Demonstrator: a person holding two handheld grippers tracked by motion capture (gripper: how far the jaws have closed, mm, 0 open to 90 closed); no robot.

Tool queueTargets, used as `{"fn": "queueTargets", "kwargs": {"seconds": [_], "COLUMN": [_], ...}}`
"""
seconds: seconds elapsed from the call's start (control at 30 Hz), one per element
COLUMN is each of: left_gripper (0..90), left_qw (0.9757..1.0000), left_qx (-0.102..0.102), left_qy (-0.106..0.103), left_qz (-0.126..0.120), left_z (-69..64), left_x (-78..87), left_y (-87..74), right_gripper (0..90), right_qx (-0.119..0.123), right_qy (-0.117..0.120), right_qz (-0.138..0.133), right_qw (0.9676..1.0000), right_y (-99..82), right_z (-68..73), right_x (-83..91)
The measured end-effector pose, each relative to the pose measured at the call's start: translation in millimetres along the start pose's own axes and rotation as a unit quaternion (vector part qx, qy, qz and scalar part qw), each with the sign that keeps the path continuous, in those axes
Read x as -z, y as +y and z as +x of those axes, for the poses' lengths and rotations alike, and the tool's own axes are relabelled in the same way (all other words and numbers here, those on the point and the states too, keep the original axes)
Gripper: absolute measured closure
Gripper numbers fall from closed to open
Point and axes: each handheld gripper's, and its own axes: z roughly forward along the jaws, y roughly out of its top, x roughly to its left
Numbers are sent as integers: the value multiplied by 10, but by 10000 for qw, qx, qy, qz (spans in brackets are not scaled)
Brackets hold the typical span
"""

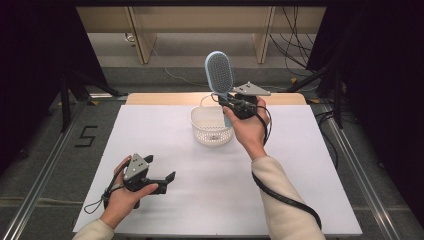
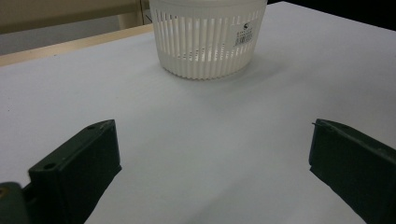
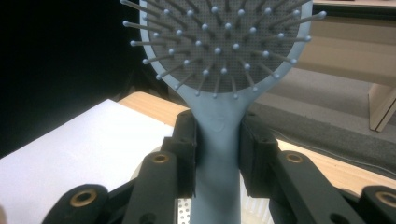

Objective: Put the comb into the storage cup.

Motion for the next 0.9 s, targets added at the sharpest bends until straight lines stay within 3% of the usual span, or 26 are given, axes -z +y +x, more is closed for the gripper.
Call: {"fn": "queueTargets", "kwargs": {"seconds": [0.9], "left_gripper": [14], "left_qw": [10000], "left_qx": [3], "left_qy": [-7], "left_qz": [-3], "left_z": [-1], "left_x": [0], "left_y": [1], "right_gripper": [705], "right_qx": [59], "right_qy": [21], "right_qz": [28], "right_qw": [10000], "right_y": [39], "right_z": [8], "right_x": [-122]}}
